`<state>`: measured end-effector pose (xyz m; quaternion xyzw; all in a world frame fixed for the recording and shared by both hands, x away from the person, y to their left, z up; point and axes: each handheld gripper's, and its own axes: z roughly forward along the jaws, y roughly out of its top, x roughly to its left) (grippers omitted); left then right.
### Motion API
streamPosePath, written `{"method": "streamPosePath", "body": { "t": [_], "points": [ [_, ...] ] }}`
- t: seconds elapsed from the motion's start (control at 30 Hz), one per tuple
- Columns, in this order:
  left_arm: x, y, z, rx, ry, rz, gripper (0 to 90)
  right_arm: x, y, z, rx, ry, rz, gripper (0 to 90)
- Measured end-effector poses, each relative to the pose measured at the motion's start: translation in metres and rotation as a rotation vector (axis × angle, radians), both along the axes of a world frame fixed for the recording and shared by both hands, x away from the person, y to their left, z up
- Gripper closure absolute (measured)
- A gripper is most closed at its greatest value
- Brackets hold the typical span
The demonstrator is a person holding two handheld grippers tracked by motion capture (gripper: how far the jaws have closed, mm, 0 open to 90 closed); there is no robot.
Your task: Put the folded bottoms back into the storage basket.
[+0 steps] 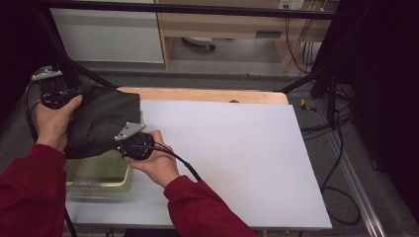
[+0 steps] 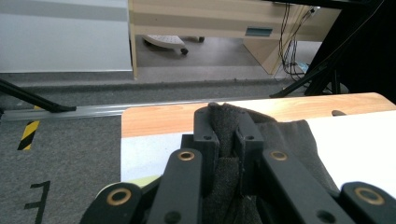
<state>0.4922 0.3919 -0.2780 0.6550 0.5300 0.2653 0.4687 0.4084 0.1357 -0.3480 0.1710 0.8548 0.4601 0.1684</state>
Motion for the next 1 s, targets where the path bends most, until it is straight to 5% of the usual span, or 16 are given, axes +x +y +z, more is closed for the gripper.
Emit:
{"method": "streamPosePath", "body": {
  "t": [1.0],
  "points": [
    [-0.006, 0.018, -0.016, 0.012, 0.044, 0.011, 82.6, -0.005, 0.021, -0.016, -0.016, 0.036, 0.025, 62.4]
  ]
}}
